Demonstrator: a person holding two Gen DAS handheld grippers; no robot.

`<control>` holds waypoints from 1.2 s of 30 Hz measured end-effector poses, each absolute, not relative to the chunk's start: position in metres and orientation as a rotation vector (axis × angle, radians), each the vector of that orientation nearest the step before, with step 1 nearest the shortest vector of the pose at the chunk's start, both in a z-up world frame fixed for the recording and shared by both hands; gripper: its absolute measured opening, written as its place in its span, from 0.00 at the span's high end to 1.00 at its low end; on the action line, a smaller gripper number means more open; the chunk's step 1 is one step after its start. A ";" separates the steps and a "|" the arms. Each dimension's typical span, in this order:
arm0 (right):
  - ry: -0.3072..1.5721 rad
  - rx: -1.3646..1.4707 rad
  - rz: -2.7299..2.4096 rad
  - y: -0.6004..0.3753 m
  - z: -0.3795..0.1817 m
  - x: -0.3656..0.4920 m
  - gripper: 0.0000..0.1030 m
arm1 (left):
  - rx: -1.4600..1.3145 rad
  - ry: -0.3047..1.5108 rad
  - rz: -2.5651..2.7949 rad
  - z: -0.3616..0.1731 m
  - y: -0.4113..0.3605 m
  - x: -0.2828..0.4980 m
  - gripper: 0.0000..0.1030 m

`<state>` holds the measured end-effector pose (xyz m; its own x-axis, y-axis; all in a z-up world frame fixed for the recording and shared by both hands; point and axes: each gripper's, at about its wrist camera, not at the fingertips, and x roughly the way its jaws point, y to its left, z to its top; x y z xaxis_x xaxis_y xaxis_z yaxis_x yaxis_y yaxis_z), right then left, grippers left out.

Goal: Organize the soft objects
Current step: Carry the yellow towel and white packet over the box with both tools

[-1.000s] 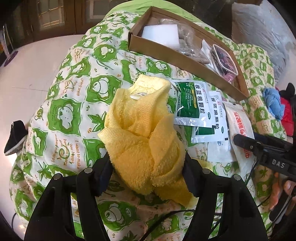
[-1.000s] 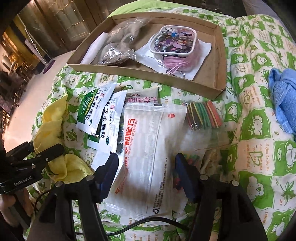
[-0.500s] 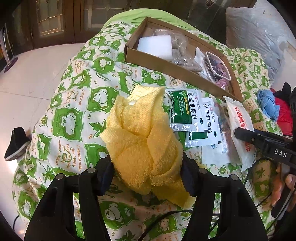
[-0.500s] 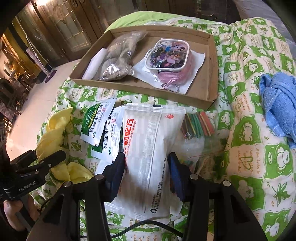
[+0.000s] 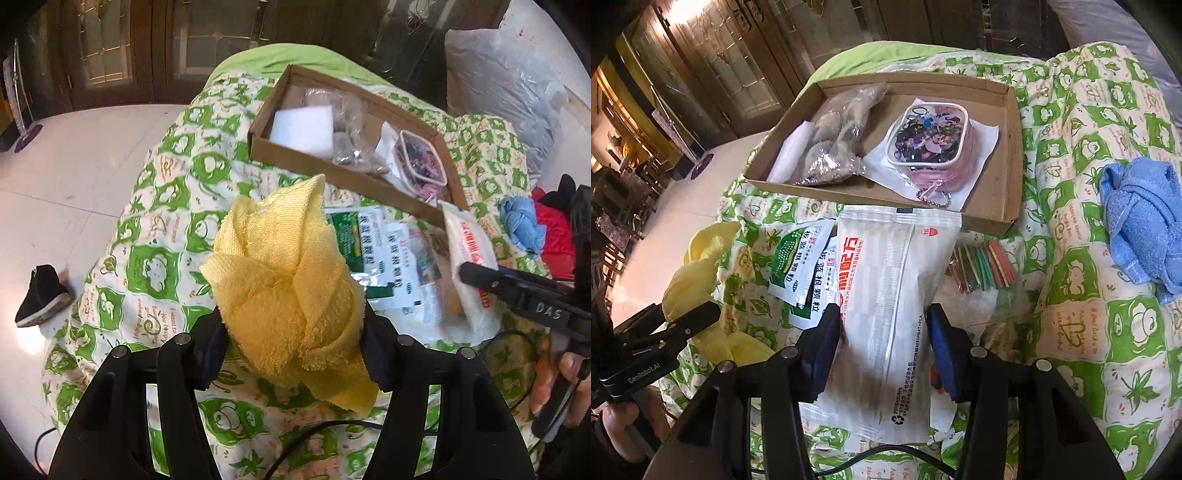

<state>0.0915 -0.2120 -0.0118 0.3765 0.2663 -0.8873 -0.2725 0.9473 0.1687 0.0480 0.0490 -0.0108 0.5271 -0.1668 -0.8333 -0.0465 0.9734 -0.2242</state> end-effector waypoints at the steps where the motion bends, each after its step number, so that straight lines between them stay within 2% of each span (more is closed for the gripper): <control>1: 1.132 -0.004 0.347 -0.212 -0.011 0.092 0.53 | -0.227 1.014 -0.072 -0.008 0.048 0.048 0.40; 19: 1.053 0.018 0.367 -0.218 0.010 0.090 0.54 | -0.214 0.980 -0.077 0.016 0.042 0.048 0.40; 36: 1.090 0.047 0.333 -0.230 -0.001 0.099 0.54 | -0.162 0.984 -0.123 0.038 0.028 0.074 0.40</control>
